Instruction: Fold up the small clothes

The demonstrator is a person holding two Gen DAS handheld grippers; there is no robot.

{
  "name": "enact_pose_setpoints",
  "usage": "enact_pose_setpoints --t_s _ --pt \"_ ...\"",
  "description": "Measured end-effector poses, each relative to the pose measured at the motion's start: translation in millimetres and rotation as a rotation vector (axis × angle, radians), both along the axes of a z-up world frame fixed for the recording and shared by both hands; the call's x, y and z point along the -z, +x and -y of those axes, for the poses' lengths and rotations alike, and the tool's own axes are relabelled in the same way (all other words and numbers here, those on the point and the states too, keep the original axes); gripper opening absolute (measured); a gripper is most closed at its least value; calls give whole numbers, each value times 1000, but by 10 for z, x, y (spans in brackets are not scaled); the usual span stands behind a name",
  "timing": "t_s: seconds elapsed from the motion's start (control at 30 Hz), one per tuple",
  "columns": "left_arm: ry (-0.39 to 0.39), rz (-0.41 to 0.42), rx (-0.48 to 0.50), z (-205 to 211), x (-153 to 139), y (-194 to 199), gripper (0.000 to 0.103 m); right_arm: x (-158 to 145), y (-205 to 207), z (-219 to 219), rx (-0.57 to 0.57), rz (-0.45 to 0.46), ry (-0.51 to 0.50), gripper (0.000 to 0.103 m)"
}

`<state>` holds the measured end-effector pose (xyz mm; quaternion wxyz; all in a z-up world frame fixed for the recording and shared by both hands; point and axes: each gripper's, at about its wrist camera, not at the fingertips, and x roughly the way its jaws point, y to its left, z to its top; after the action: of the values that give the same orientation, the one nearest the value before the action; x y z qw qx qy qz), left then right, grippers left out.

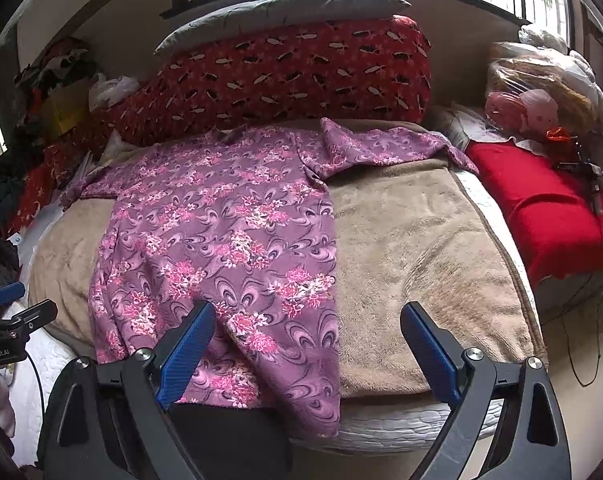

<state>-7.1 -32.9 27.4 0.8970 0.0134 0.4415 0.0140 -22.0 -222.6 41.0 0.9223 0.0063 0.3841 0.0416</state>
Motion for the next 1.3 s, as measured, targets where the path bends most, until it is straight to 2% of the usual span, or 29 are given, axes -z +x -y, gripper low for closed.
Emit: enact_pose_setpoints --t_s 0.2,0.27,0.33,0.47,0.53,0.67,0.73,0.83,0.87,0.9,0.93,0.97,1.0,1.07,1.17,1.23,1.3 --pt "-10 -30 -2 -40 64 103 103 59 76 13 -1 -17 7 95" --pt "-38 -61 -15 -127 112 174 103 133 124 30 -3 -37 8 95" --pt "-74 -101 -65 -313 186 266 103 241 189 84 16 -75 15 95" --pt "-92 -193 -182 -674 398 401 103 562 319 278 63 -182 77 95" --pt "-125 -245 -201 -771 510 449 103 729 359 350 80 -236 107 95" --pt "-193 -354 -149 -651 763 500 103 1083 426 333 49 -359 167 94" --pt "-200 -384 -105 -501 822 517 103 1225 434 250 17 -409 157 93" --pt "-141 -389 -42 -245 848 579 103 1253 383 116 -19 -392 84 88" --pt "-100 -396 -42 -195 870 639 103 1240 362 89 -28 -379 64 76" --pt "-81 -405 -46 -176 892 671 87 1217 344 69 -42 -366 50 51" --pt "-84 -421 -45 -178 912 698 40 1194 333 62 -54 -359 46 35" --pt "-106 -468 -30 -202 948 725 15 1155 320 71 -70 -355 56 2" --pt "-120 -505 -29 -250 964 729 5 1092 302 111 -92 -352 112 4" --pt "-166 -497 -56 -459 850 645 5 880 233 243 -114 -306 238 4" --pt "-231 -439 -102 -889 563 408 5 416 40 537 -123 -169 396 4" --pt "-268 -431 -155 -1183 502 264 5 224 -49 700 -105 -123 428 3" --pt "-256 -459 -226 -1445 586 136 4 242 -110 766 -90 -127 407 2"
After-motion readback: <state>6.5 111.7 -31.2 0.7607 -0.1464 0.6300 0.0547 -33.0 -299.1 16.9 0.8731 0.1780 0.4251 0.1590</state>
